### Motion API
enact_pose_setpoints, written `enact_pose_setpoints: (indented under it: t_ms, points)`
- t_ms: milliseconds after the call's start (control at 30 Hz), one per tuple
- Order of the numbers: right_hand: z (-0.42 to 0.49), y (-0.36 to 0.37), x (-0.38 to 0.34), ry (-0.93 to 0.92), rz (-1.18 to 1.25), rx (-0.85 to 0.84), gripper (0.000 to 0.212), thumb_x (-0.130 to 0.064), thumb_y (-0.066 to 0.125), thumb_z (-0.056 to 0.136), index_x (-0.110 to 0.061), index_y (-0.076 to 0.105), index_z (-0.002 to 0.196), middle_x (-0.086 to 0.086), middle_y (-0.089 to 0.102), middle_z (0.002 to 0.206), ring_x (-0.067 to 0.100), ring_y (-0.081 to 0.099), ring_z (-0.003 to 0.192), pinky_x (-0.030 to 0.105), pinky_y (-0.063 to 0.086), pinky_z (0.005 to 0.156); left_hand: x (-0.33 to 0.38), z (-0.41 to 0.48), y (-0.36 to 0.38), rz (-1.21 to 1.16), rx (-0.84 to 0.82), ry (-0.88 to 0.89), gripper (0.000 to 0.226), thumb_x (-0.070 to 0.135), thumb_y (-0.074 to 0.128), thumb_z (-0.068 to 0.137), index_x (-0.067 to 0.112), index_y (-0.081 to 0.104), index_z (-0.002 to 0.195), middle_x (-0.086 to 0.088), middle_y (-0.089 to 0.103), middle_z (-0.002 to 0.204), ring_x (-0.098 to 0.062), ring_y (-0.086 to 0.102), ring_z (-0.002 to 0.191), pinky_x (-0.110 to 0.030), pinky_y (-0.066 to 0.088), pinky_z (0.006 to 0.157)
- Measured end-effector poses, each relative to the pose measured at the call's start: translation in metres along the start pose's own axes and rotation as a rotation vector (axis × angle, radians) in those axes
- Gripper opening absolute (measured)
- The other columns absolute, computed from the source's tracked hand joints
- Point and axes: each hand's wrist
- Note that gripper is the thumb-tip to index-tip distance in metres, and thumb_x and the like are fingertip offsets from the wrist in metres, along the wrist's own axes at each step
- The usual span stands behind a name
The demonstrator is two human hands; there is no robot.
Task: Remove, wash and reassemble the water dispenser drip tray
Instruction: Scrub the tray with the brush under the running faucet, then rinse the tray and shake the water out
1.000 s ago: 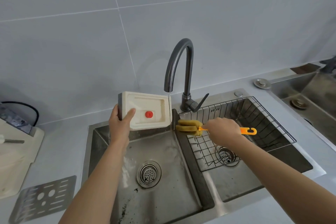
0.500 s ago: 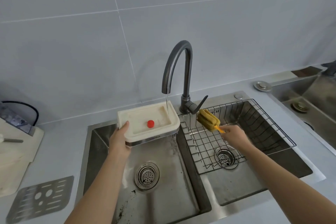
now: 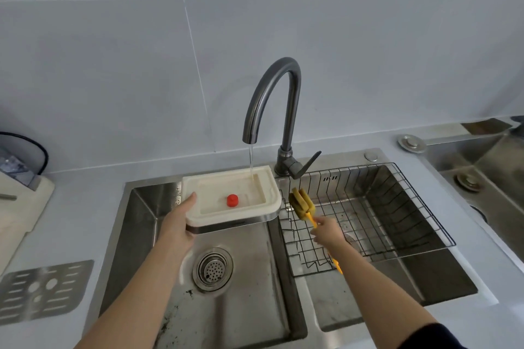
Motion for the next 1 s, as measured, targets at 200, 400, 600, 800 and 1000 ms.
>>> enact_pose_setpoints:
  t_ms: [200,400,600,800,1000]
  points:
    - [0.005,0.010,0.009,-0.020,-0.162,-0.059,0.045,0.000,0.044,0.091,-0.008,0.044,0.135,0.017,0.058,0.119,0.017,0.054,0.077,0.018,0.041,0.053,0.000,0.000,0.006,-0.002,0.013,0.002,0.004,0.013,0.059,0.086,0.011,0.062,0.083,0.000,0.072,0.058,-0.020,0.063,0.082,-0.035,0.050,0.082]
    - [0.012,0.002,-0.001,-0.032,-0.349,-0.129,0.044,-0.013,0.049,0.091,-0.004,0.043,0.134,0.015,0.060,0.120,0.024,0.059,0.101,0.032,0.049,0.084,-0.001,0.006,0.008,-0.011,0.017,0.003,0.004,0.012,0.059,0.085,0.012,0.062,0.082,0.001,0.072,0.058,-0.012,0.069,0.057,-0.034,0.051,0.079]
    - [0.017,-0.023,-0.039,-0.066,-0.181,-0.069,0.064,-0.023,0.058,0.088,-0.002,0.028,0.141,0.019,0.042,0.140,0.030,0.043,0.127,0.038,0.039,0.102,0.000,0.017,0.010,-0.006,-0.017,-0.021,0.005,0.014,0.059,0.086,0.010,0.063,0.087,-0.003,0.073,0.070,-0.017,0.066,0.075,-0.028,0.058,0.061]
    - [0.008,-0.047,-0.081,-0.213,0.166,-0.127,0.095,-0.026,0.061,0.086,-0.012,-0.011,0.146,0.015,0.011,0.156,0.032,0.017,0.142,0.044,0.022,0.113,0.002,0.021,0.016,-0.013,-0.034,-0.026,0.009,0.014,0.059,0.086,0.010,0.061,0.093,-0.006,0.069,0.086,-0.018,0.066,0.077,-0.030,0.056,0.068]
    - [0.012,-0.043,-0.103,-0.210,0.285,-0.184,0.105,-0.025,0.064,0.085,-0.016,-0.023,0.143,0.012,0.000,0.158,0.030,0.010,0.144,0.042,0.016,0.114,0.005,0.015,0.020,-0.016,-0.020,-0.024,0.005,0.013,0.059,0.085,0.009,0.060,0.089,-0.010,0.065,0.093,-0.022,0.061,0.085,-0.038,0.047,0.087]
Point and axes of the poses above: each hand's wrist, its own z-axis towards the middle knuckle, its own y-axis out of the palm, x = y × z
